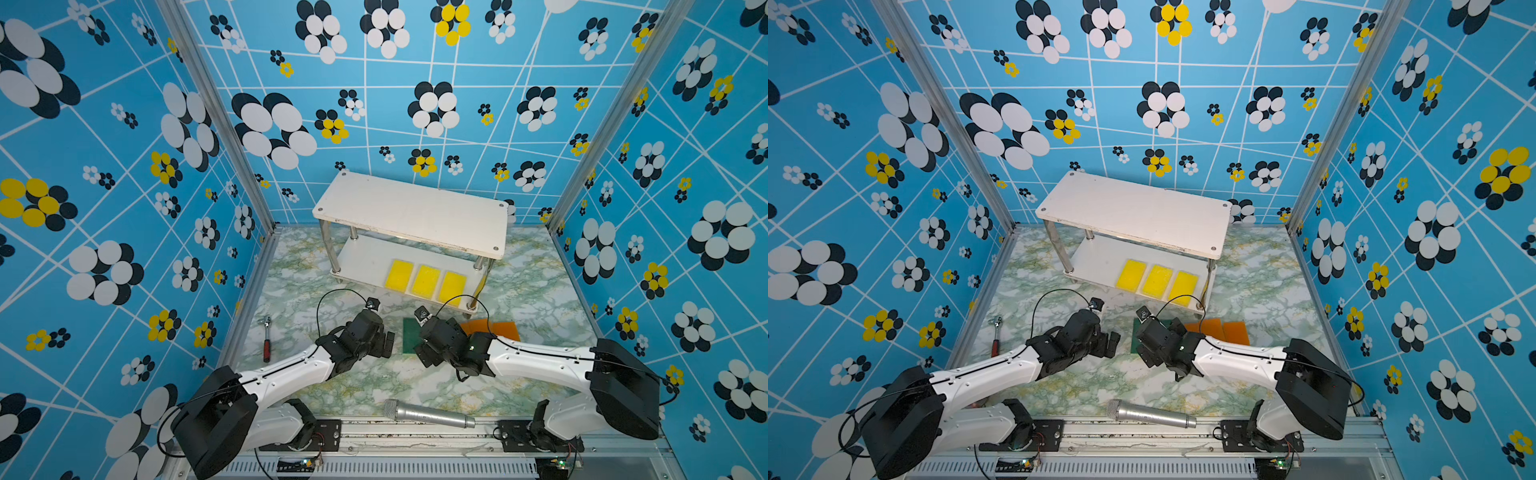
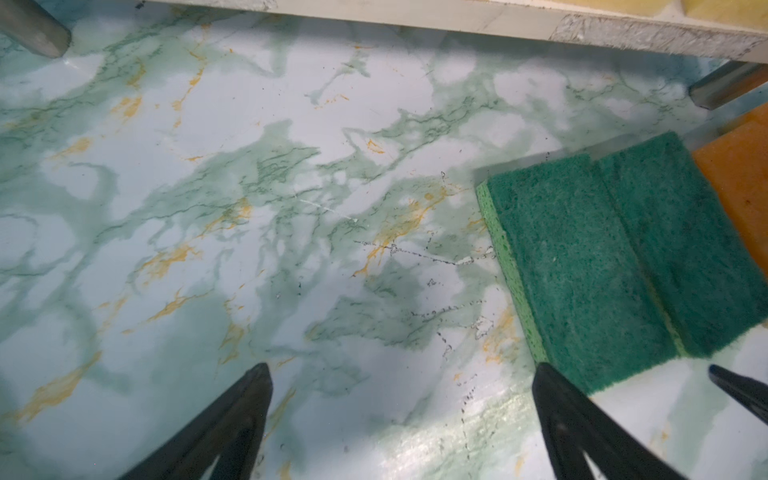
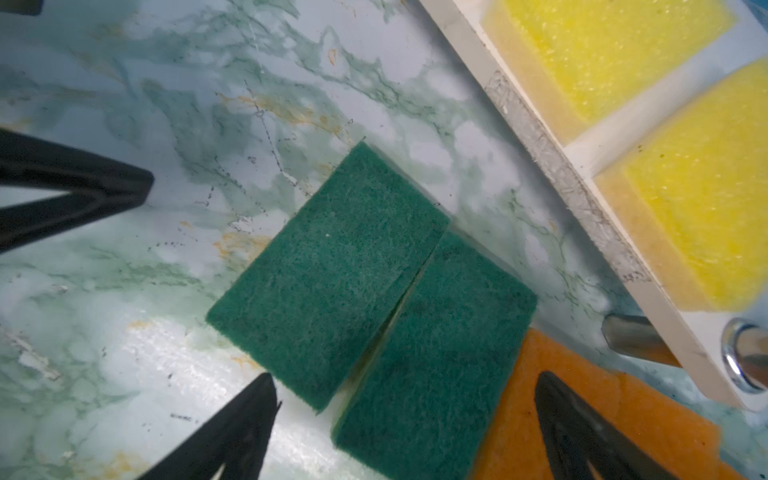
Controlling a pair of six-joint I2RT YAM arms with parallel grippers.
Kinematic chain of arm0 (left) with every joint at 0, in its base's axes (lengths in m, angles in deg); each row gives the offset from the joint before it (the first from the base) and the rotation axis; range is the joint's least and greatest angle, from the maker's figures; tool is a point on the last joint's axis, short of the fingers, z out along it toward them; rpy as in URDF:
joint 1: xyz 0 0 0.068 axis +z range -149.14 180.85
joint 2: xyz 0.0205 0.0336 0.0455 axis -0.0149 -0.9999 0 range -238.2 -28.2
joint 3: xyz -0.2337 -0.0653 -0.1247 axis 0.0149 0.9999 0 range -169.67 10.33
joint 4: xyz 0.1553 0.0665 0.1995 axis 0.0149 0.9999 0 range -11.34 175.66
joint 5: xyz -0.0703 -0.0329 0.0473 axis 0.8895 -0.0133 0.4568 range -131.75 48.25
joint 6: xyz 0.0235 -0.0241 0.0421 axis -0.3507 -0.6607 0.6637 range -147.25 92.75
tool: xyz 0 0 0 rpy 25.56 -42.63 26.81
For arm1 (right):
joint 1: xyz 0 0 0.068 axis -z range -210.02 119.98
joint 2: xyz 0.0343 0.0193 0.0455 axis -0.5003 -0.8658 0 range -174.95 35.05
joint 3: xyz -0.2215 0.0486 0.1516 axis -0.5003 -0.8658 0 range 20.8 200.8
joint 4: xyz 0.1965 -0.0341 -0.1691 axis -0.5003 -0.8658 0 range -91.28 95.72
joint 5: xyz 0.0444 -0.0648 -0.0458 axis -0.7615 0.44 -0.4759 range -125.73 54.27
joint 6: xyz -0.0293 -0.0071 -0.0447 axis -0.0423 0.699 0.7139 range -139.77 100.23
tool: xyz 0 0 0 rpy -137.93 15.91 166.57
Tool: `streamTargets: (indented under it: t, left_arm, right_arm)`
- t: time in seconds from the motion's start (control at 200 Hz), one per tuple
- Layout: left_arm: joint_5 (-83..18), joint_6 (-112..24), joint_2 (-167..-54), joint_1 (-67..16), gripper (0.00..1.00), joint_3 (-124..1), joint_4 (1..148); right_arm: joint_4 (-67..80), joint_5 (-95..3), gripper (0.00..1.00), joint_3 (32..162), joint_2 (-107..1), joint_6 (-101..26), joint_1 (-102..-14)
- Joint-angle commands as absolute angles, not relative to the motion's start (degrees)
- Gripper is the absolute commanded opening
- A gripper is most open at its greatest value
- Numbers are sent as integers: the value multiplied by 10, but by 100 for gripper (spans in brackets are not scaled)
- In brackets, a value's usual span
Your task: Place and organize the cleaning sponges onto the shelf
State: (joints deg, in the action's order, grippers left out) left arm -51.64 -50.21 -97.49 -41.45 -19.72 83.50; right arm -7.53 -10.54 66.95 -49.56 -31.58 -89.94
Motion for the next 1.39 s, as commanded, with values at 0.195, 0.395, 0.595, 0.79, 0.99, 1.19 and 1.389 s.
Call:
streamTargets:
  t: [0.195,0.395,0.595,0.79,0.99,1.19,1.389]
  left_arm:
    - [-534,-519,-924,-400,99,-171,853]
    - [-533,-521,-900,-381,99,-156,852]
    - [-533,-525,-876,-374,99,-146,851]
    - [-513,-527,-852,-367,99,-139,842]
    - [-508,-528,-842,-362,99,-139,838]
    - [-504,-528,-848,-360,99,-139,833]
    - [-491,-525,-856,-359,99,-138,816]
  right_arm:
    - [-125,-65,99,701,-517,-295,-907]
    - [-160,-46,99,738,-563,-294,-914]
    - [-158,-56,98,771,-604,-282,-923]
    - [-122,-81,96,789,-626,-249,-928]
    - [-101,-126,95,802,-638,-223,-928]
    - [-94,-95,95,776,-596,-231,-928]
    - [-140,-31,96,751,-551,-284,-928]
